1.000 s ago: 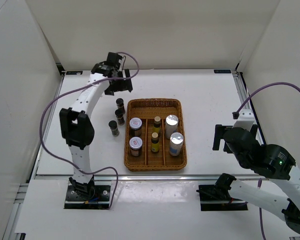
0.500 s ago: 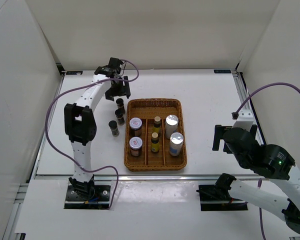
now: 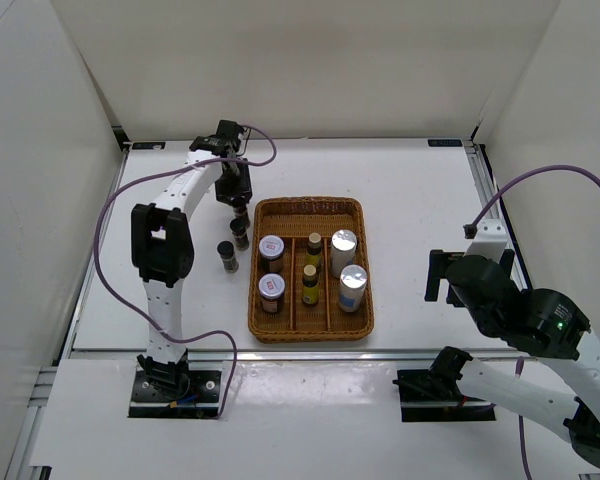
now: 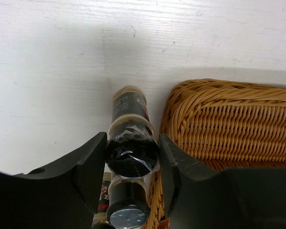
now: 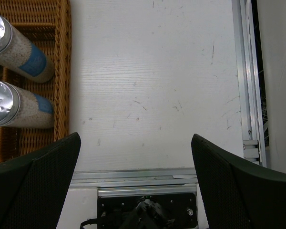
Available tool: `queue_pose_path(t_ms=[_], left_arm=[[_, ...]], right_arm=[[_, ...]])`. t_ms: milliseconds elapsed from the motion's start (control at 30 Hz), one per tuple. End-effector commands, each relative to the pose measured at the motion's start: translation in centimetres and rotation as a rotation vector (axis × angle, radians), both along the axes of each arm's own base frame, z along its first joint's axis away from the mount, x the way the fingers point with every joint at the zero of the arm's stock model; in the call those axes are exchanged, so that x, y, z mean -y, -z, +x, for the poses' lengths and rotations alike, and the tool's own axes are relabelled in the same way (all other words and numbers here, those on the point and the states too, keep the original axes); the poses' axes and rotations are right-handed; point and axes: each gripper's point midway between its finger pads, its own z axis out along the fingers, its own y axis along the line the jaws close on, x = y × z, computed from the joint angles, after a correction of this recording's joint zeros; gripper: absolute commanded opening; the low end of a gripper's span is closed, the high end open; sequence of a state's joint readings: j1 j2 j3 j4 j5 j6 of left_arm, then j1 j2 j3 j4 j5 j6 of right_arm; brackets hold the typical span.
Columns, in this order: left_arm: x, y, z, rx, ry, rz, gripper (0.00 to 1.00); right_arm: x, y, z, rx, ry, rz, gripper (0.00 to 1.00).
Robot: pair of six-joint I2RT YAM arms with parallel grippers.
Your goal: Organize the condiment bottles
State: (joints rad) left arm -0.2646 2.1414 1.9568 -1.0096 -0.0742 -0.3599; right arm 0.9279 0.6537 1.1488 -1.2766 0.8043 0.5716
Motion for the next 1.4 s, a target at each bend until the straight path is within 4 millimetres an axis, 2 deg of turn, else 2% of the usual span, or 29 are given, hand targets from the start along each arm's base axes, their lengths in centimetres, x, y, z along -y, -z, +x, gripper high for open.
queue_pose_path(t_ms=[0,67,100,167,200,267,333,367,400,433,467,500,533,567,600,633,667,733,800,900,933,967,1033,1100,1167,1200,1233,1300,1367], left_arm=[[0.4,-1.5,0.6,0.043,0.022,-0.029,0.31],[0.6,-2.7,0.7,0.067,0.027,-0.044,0.21],[0.6,-4.2,0.6,0.097,0.015,-0.058,0.12],[0.3,-6.3,0.8,0.147,-0.004,-0.053,0.11],[0.3,-8.6,0.8,0.199,-0.004,-0.067,0.11],[0.7,-11.5,1.0,0.268,-0.009,-0.087,0.11],[2.7,-13.7,0.8,0.317,0.03,-0.108,0.11],[4.0,-15.8,0.9,0.366,0.055,-0.135,0.11],[6.2,-16.8,0.3,0.39,0.109,-0.145,0.11],[7.5,-17.0,0.4,0.398,0.132,-0.153,0.11],[8.8,-18.4,0.4,0.434,0.155,-0.171,0.11],[11.2,-18.7,-0.3,0.439,0.213,-0.189,0.11],[12.4,-17.8,0.0,0.426,0.232,-0.188,0.11],[13.7,-18.6,-0.1,0.446,0.256,-0.212,0.11],[15.6,-18.3,-0.6,0.443,0.301,-0.214,0.11],[16.7,-17.1,-0.5,0.423,0.316,-0.21,0.11],[17.7,-17.2,-0.6,0.43,0.333,-0.217,0.11],[20.0,-15.4,-1.1,0.403,0.38,-0.209,0.11],[21.7,-14.8,-1.6,0.4,0.407,-0.208,0.11],[23.2,-12.8,-2.0,0.371,0.429,-0.191,0.11],[23.9,-12.7,-2.3,0.371,0.441,-0.194,0.11],[23.9,-11.6,-2.0,0.357,0.435,-0.177,0.11],[24.4,-11.1,-2.2,0.346,0.437,-0.18,0.11],[24.6,-9.3,-2.0,0.317,0.438,-0.165,0.11],[24.7,-8.8,-2.0,0.307,0.431,-0.165,0.11],[24.8,-7.5,-1.8,0.286,0.431,-0.155,0.11],[24.9,-7.6,-1.7,0.294,0.431,-0.159,0.11],[25.0,-6.1,-1.6,0.27,0.431,-0.146,0.11],[25.6,-5.4,-2.0,0.255,0.446,-0.149,0.11]], right_arm=[[-0.1,-0.5,0.3,0.028,0.002,0.022,1.0],[-0.1,-0.5,0.3,0.028,0.002,0.022,1.0],[-0.1,-0.5,0.3,0.028,0.002,0.022,1.0],[0.0,-0.6,0.2,0.034,0.002,0.03,1.0],[0.0,-0.6,0.2,0.034,0.002,0.03,1.0],[0.0,-0.6,0.2,0.034,0.002,0.03,1.0],[0.0,-0.6,0.2,0.034,0.002,0.03,1.0],[0.0,-0.6,0.2,0.034,0.002,0.03,1.0],[0.0,-0.6,0.2,0.034,0.002,0.03,1.0],[0.0,-0.6,0.2,0.034,0.002,0.03,1.0],[0.0,-0.6,0.2,0.034,0.002,0.03,1.0],[0.0,-0.6,0.2,0.034,0.002,0.03,1.0],[0.0,-0.6,0.2,0.034,0.002,0.03,1.0],[0.0,-0.6,0.2,0.034,0.002,0.03,1.0],[0.0,-0.6,0.2,0.034,0.002,0.03,1.0],[0.0,-0.6,0.2,0.034,0.002,0.03,1.0],[0.0,-0.6,0.2,0.034,0.002,0.03,1.0],[0.1,-0.7,0.1,0.039,0.002,0.037,1.0],[0.1,-0.7,0.1,0.039,0.002,0.037,1.0],[0.1,-0.7,0.1,0.039,0.002,0.037,1.0],[0.1,-0.7,0.1,0.039,0.002,0.037,1.0],[0.1,-0.7,0.1,0.039,0.002,0.037,1.0],[0.1,-0.7,0.1,0.039,0.002,0.037,1.0],[0.1,-0.7,0.1,0.039,0.002,0.037,1.0],[0.1,-0.7,0.1,0.039,0.002,0.037,1.0],[0.1,-0.7,0.1,0.039,0.002,0.037,1.0],[0.1,-0.7,0.1,0.039,0.002,0.037,1.0],[0.1,-0.7,0.1,0.039,0.002,0.037,1.0],[0.1,-0.7,0.1,0.039,0.002,0.037,1.0]])
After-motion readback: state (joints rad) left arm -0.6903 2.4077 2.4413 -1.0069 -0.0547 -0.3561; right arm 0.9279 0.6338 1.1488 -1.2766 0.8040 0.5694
